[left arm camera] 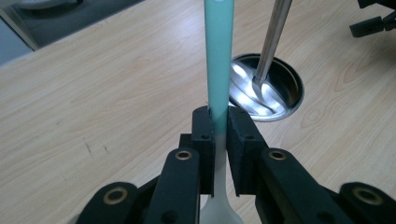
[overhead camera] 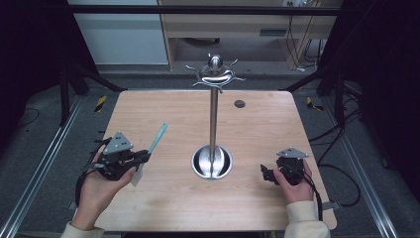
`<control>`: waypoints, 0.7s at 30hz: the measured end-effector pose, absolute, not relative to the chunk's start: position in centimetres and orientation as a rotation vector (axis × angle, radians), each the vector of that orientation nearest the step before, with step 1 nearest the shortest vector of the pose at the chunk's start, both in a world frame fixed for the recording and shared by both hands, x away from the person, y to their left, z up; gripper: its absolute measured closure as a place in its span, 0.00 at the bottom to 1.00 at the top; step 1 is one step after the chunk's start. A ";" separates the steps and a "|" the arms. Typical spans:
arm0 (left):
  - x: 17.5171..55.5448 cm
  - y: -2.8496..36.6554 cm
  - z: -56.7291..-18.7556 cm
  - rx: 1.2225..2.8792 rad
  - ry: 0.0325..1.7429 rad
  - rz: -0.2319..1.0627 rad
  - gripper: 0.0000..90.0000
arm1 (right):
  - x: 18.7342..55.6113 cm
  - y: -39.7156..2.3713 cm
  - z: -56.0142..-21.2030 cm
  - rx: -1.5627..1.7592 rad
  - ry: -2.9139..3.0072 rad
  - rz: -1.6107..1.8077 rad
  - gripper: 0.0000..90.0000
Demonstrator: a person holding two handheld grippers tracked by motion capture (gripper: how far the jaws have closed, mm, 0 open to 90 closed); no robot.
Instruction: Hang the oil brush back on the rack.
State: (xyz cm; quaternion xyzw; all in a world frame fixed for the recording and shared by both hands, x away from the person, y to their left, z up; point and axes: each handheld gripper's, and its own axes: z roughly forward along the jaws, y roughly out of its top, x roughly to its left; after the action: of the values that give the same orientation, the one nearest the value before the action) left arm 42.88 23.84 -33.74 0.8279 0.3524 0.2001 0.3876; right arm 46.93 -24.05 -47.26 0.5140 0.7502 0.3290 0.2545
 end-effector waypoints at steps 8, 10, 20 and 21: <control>43.0 23.2 -33.2 2.079 0.876 0.505 0.91 | 46.9 -24.0 -47.2 1.399 2.038 0.900 0.09; 43.1 22.9 -32.9 2.083 0.867 0.516 0.91 | 46.9 -24.1 -47.3 1.408 2.035 0.905 0.09; 43.1 21.9 -32.2 2.042 0.835 0.519 0.91 | 46.9 -24.0 -47.2 1.398 2.031 0.904 0.09; 43.1 21.9 -32.0 2.035 0.834 0.522 0.91 | 46.9 -24.0 -47.2 1.398 2.030 0.904 0.09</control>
State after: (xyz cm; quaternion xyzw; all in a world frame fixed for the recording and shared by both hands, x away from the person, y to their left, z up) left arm 43.10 21.92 -32.01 0.8142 0.3338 0.2087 0.4267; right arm 46.90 -23.99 -47.20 0.5149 0.7476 0.3330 0.2552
